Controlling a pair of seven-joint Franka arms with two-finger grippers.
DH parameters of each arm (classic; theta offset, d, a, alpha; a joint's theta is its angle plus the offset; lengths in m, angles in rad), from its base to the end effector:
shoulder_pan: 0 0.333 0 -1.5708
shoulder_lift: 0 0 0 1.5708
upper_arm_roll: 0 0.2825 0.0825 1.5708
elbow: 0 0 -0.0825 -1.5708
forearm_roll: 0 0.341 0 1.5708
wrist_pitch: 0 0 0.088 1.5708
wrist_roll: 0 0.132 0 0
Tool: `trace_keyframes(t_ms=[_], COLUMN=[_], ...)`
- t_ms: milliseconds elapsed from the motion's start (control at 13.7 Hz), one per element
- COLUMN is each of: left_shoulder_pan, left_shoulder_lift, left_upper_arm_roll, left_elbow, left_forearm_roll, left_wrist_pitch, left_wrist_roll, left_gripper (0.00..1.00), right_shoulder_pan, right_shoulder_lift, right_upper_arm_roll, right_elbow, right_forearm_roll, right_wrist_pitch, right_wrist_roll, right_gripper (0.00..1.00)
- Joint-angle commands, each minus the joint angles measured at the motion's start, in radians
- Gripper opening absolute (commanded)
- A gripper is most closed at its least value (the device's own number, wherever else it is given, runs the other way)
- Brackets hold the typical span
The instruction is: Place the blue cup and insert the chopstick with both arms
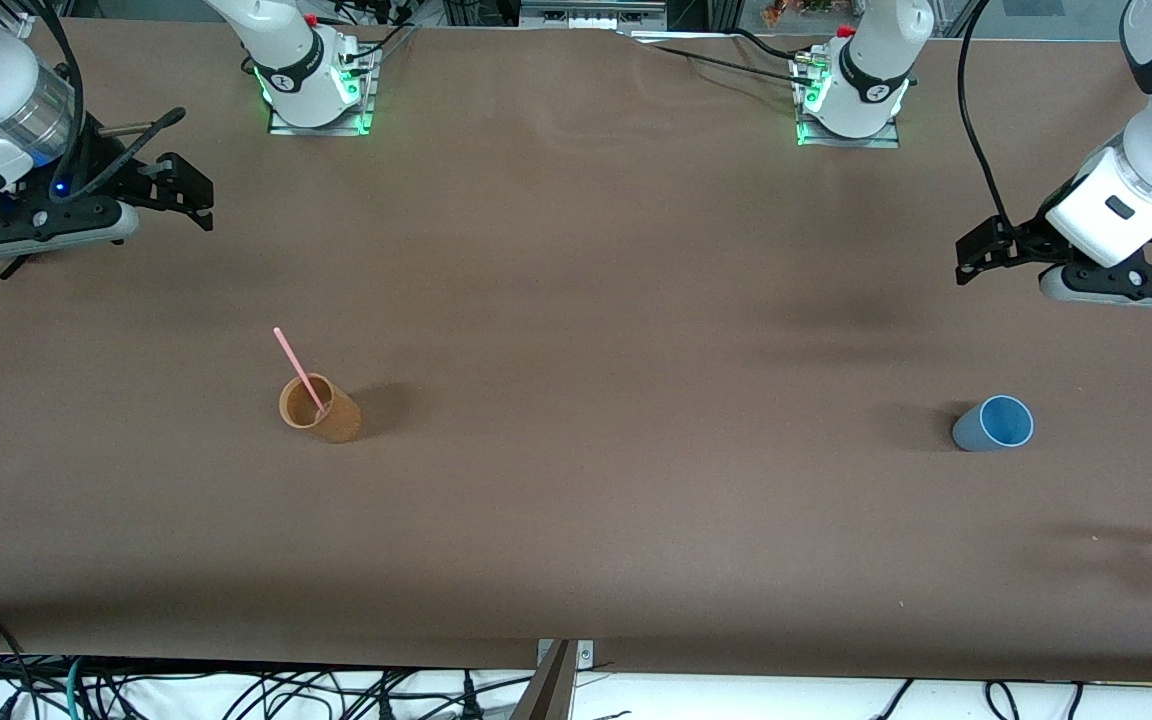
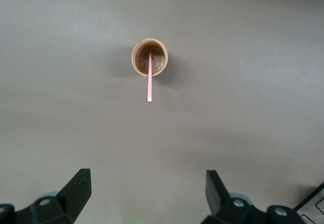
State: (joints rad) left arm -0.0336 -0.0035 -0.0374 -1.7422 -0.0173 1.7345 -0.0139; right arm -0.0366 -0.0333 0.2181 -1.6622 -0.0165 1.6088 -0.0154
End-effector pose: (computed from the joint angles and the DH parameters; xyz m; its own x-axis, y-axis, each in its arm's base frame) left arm 0.5175 -0.0388 0.5078 0.9985 -0.0543 -0.0045 -0.0542 -0.9984 0.0169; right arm 0.4956 0.0903 0.5465 0.9804 0.1959 -0.0213 0.1964 -0.9802 0.0233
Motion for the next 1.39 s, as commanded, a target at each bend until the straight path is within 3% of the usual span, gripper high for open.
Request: trace_keyframes(t_ms=[0, 1314], left_shoulder_pan=[-0.014, -0.003], left_shoulder_lift=[0.037, 0.043], left_upper_arm_roll=[0.002, 0.004], left_elbow=[0.079, 0.079], left_forearm_roll=[0.022, 0.023], left_wrist_pitch=[-0.062, -0.073], left_wrist_roll=[-0.012, 0.022], left_gripper=[1.00, 1.00], right_shoulder_pan=[-0.005, -0.006], right_shoulder_lift=[-0.033, -0.042], right_upper_arm_roll=[-0.002, 0.000], right_elbow=[-0.039, -0.079], right_forearm_roll=[0.012, 0.026], right_wrist_pitch=[0.013, 0.013], right_wrist_roll=[-0.011, -0.024], right_gripper=[1.00, 1.00])
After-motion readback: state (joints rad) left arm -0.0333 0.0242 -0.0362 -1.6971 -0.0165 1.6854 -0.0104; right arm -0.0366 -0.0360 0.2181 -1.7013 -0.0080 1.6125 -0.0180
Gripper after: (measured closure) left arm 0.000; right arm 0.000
